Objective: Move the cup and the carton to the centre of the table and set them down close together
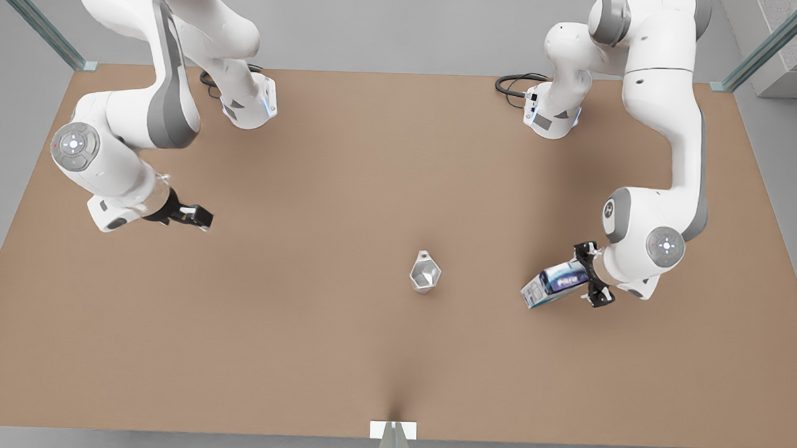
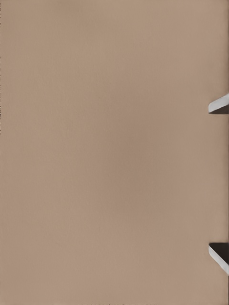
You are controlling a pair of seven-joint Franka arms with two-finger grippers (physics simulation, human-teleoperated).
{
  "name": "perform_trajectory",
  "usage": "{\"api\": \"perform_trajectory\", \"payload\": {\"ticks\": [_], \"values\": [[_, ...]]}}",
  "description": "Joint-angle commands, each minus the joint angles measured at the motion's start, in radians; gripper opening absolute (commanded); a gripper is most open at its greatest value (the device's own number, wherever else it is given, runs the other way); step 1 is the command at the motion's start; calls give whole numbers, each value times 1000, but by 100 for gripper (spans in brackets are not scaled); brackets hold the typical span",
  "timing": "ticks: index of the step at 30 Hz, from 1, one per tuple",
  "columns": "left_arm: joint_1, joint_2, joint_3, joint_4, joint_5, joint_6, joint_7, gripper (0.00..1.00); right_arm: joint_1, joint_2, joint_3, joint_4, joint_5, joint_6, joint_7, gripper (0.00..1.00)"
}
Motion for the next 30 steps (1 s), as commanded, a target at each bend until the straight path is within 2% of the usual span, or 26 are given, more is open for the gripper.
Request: {"api": "perform_trajectory", "payload": {"ticks": [1,3,5,6,7,11,13,14,17,23,30], "values": [[1,0,0,0,-5,-1,2,100,-6,-7,-20,21,2,-15,-7,100],[1,-20,2,3,18,-9,10,100,-6,-23,-49,127,-1,-213,-2,100],[1,-31,0,5,28,-10,10,100,-6,-28,-109,144,13,-241,-1,100],[1,-31,2,5,29,-10,11,100,-8,-26,-110,149,-7,-241,8,100],[2,-28,2,3,49,-9,20,100,-55,-31,-112,149,-14,-330,4,100],[16,-23,17,-8,58,-9,71,100,-83,-20,-100,120,-53,-204,4,100],[17,-36,19,-8,67,-26,117,100,-97,-20,-47,120,-47,-170,-9,100],[17,-42,19,-11,67,-104,210,100,-118,-20,-12,121,-44,-166,-9,100],[17,-42,19,-9,66,-112,201,100,-140,-16,22,129,-19,-163,-47,100],[17,-85,19,-55,57,-110,53,100,-140,-14,23,129,-14,-153,-81,100],[10,-93,12,-104,-2,-3,-1,100,-140,-5,19,121,-11,-135,-118,100]]}}
